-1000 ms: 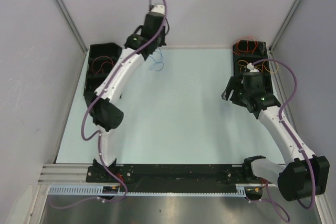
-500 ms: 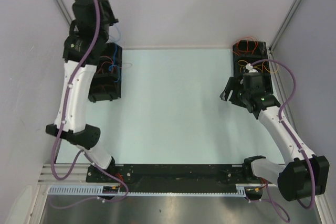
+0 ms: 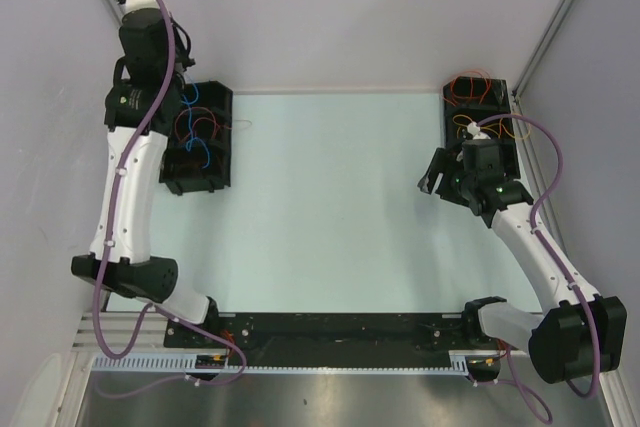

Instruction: Untangle the cables

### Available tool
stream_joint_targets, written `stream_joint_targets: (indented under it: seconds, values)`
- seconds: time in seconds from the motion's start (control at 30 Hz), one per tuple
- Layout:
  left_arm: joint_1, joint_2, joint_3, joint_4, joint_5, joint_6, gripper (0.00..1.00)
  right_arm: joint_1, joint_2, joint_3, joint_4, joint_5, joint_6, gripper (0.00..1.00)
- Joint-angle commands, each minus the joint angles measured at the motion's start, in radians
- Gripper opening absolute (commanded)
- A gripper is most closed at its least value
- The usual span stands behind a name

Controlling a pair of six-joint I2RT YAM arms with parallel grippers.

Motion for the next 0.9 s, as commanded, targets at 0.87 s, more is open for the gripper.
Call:
stream_joint_targets:
  seconds: [0.87]
  values:
    - [0.206,0.128,-0.307,0.136,0.119,-0.127,0.00,-0.003,0.002,-0.016,0.035,-0.017,-0.012,0.80]
